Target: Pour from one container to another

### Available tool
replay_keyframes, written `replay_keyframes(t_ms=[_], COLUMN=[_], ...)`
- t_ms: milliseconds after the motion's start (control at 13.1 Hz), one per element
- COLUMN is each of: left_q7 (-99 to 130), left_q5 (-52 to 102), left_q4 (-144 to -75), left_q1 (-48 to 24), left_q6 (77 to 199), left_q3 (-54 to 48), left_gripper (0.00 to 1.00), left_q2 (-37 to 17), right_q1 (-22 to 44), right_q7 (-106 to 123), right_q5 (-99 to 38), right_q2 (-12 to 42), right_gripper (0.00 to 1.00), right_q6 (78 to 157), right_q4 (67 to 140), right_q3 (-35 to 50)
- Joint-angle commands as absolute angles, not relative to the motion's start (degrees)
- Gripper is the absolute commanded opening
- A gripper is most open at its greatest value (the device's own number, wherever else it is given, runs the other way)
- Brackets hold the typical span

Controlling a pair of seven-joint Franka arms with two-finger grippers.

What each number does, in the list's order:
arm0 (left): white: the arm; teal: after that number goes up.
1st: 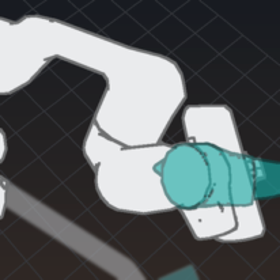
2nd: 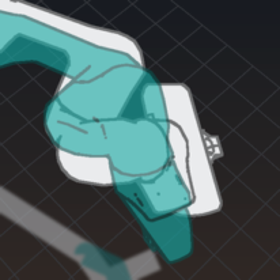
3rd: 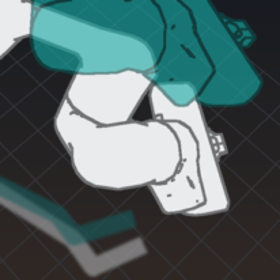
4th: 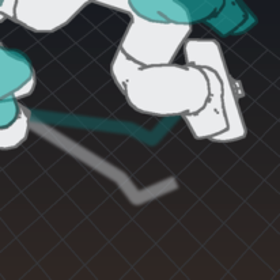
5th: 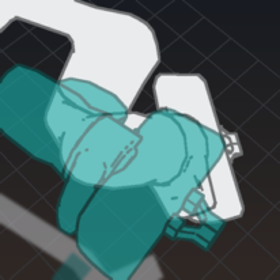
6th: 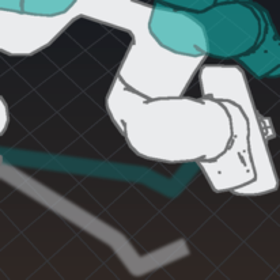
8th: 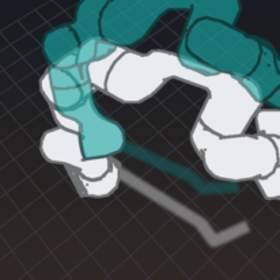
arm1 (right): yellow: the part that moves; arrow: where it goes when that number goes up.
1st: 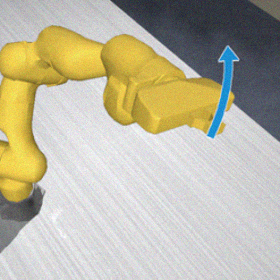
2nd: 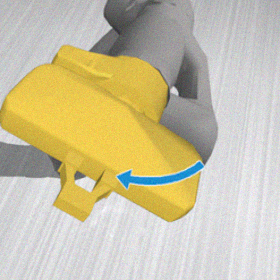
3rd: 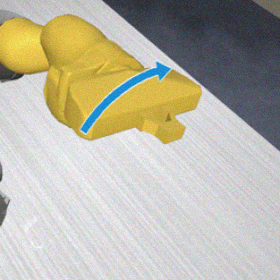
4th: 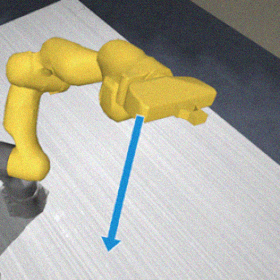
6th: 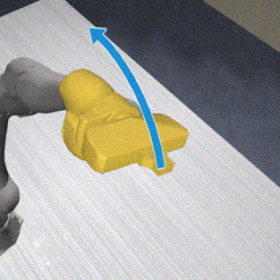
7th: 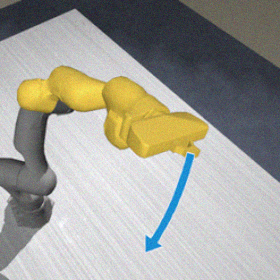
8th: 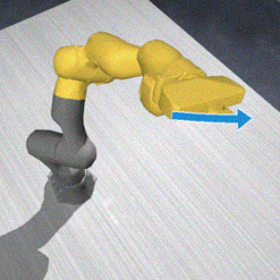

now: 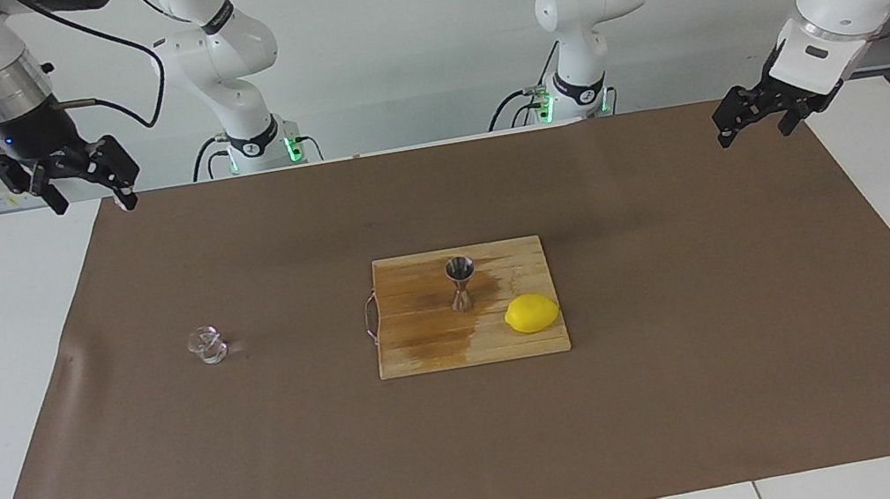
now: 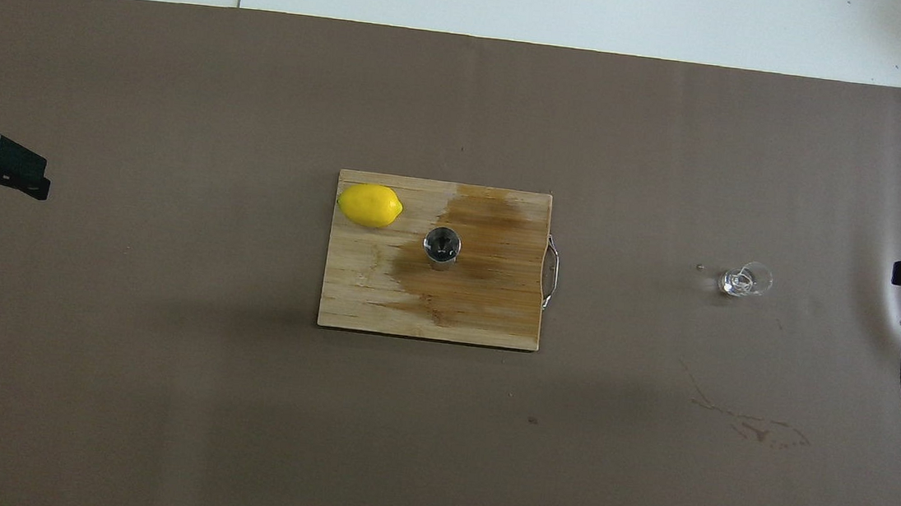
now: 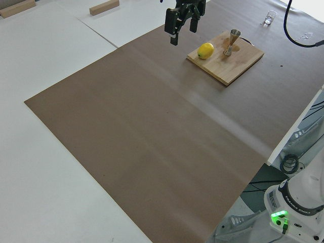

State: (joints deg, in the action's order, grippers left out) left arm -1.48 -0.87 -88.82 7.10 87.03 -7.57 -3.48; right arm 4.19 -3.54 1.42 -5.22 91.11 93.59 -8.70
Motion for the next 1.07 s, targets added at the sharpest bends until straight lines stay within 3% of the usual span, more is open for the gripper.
replay_keyframes(t_ms=[0,995], left_q7=[-0.53,-0.53], left_q5=[-1.58,-1.14], left_q4=[-90.35,-89.82], left_q1=[6.68,6.68], left_q6=[88.59,91.49], left_q3=[-7.47,-7.73], left_gripper=[1.0,1.0], left_q2=[-1.67,-1.67], right_q1=[4.31,3.51], right_q7=[-4.39,-2.72], right_q5=[2.02,2.63], right_q2=[-5.19,-4.04], right_gripper=[1.0,1.0], right_q6=[89.83,90.61], right_q4=[93.96,93.78], right_q3=[-9.05,-6.24])
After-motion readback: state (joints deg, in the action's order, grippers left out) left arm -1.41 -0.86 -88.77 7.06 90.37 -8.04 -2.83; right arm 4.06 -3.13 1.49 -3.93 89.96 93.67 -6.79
